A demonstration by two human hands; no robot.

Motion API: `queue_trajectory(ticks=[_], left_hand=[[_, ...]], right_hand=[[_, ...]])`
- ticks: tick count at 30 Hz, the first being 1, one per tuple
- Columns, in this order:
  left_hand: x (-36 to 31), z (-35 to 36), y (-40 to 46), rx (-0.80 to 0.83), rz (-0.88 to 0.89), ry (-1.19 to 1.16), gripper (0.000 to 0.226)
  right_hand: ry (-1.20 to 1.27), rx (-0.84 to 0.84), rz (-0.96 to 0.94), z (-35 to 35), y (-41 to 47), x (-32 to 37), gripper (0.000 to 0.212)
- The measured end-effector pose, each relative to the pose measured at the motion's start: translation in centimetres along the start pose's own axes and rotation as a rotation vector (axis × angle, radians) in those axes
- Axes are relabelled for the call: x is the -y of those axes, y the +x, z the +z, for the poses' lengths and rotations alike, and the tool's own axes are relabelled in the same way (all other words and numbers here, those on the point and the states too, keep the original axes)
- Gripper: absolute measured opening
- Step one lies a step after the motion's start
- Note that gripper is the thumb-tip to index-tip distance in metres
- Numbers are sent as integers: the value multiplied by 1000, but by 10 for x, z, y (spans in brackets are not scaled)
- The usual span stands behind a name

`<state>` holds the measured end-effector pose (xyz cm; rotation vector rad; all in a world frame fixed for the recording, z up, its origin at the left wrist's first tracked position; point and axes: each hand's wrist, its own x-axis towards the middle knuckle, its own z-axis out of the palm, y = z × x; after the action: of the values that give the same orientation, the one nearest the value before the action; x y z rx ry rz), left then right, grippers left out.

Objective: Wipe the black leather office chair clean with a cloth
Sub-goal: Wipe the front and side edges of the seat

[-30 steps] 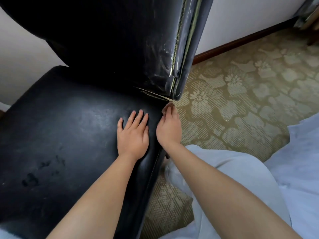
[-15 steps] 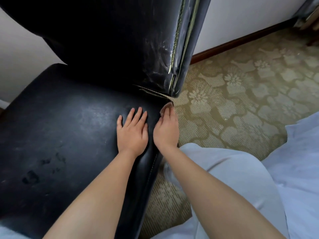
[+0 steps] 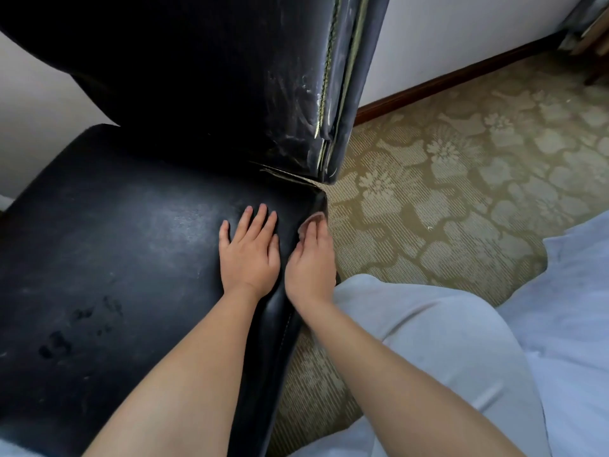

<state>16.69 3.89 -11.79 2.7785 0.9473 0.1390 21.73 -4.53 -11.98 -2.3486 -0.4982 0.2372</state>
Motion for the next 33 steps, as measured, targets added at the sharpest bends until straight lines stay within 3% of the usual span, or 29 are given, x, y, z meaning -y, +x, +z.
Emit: queue_trajectory(ticks=[3, 7, 17, 21, 26, 33], left_hand=[[-2, -1, -1, 12, 0, 14, 71], [-2, -1, 3, 30, -16, 37, 67], [-3, 0, 4, 24, -21, 41, 69], [-1, 1, 8, 46, -32, 53, 51], [-2, -3, 3, 58, -5, 53, 66], [1, -3, 8, -16, 13, -7, 53]], right_hand=[[-4, -6, -12, 3, -24, -1, 47], [-41, 1, -1, 3, 14, -2, 50], [-133, -13, -173, 3, 3, -8, 59], [-145, -15, -195, 2, 35, -7, 52], [-126, -16, -208, 3, -7, -6, 55], [-147, 1, -161, 3, 45, -3, 46]])
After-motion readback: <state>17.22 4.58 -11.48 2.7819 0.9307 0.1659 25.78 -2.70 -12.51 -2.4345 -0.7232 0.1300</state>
